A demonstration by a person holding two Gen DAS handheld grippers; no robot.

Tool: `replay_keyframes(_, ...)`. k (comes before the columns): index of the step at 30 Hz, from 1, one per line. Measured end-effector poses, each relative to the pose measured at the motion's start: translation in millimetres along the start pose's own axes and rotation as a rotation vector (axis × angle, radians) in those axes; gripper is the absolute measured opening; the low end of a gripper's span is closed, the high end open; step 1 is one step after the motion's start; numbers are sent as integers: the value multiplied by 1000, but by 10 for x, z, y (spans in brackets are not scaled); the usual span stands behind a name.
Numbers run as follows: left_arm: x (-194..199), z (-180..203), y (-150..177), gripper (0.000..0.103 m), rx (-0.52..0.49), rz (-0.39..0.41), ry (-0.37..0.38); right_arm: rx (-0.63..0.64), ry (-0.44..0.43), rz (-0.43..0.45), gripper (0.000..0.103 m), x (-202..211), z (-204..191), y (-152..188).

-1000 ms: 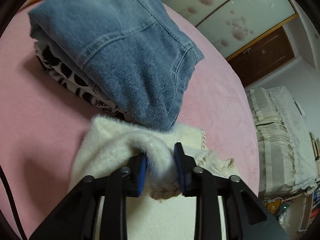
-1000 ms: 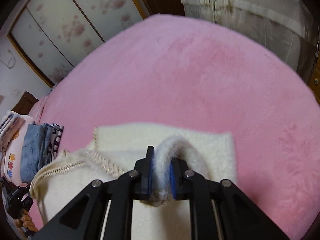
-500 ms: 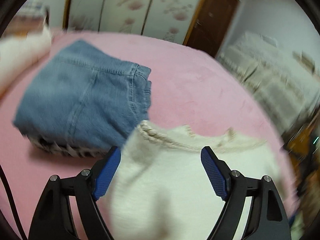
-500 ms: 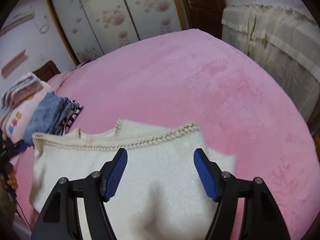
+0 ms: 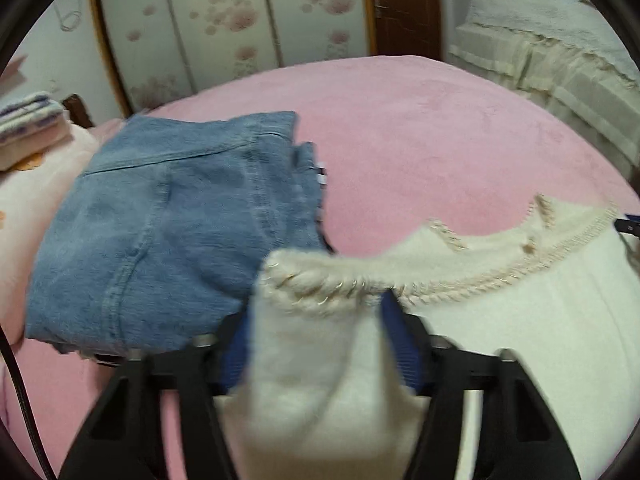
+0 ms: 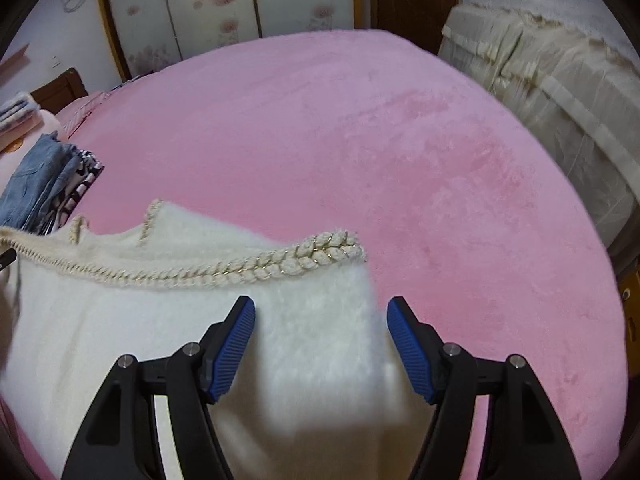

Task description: Fold large clothes

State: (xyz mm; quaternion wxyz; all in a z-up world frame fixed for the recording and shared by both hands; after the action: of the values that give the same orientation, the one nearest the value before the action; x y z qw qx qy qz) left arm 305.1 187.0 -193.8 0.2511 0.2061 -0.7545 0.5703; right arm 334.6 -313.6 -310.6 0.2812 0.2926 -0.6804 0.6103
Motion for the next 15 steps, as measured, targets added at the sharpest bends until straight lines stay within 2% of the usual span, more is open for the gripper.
replay_keyframes(1,-7,-25,-6,34,12,3,-5,-25,-12,-6,60,-44,9,9)
replay_keyframes(2,6,-54,-15,21,25,8,-5,-49,-20,-16,49,-79,20,20)
replay_keyframes(3,24,-68,-21,18,38,6,0,-60,-27,-18,38,-91,16,27)
replay_keyframes(4,48,-81,-30,14,46,6,-3,-51,-20,-14,11,-90,6,33)
replay_keyframes(5,90,-86,-37,11,52,8,-15,-32,-6,-4,9,-62,-17,27)
replay_keyframes(7,206,-93,-70,7,62,30,-52,-11,21,75,8,106,-75,-66)
replay_keyframes(10,279,-150,-52,7,103,47,-112,-44,25,190,7,329,-90,-225)
replay_keyframes(12,123,-205,71,7,116,12,-141,-35,58,139,7,151,-61,-148)
replay_keyframes(14,36,-205,123,7,125,10,-138,-8,99,44,8,-120,-44,37)
replay_keyframes(15,10,-190,121,7,121,17,-144,-2,110,38,8,-166,-47,68)
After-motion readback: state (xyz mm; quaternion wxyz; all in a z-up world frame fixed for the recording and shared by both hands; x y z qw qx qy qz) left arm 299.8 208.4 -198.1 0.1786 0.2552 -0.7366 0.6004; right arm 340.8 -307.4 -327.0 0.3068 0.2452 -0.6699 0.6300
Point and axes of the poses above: each gripper's, at about its wrist camera, not at the fingertips, and x roughly against the way its jaws point, z to its right, y to its underside, the point moved 8 cm from there along -x, roughly the way its jaws point, and after that the axes turned 10 degrees about z, right-handed, at the moved point
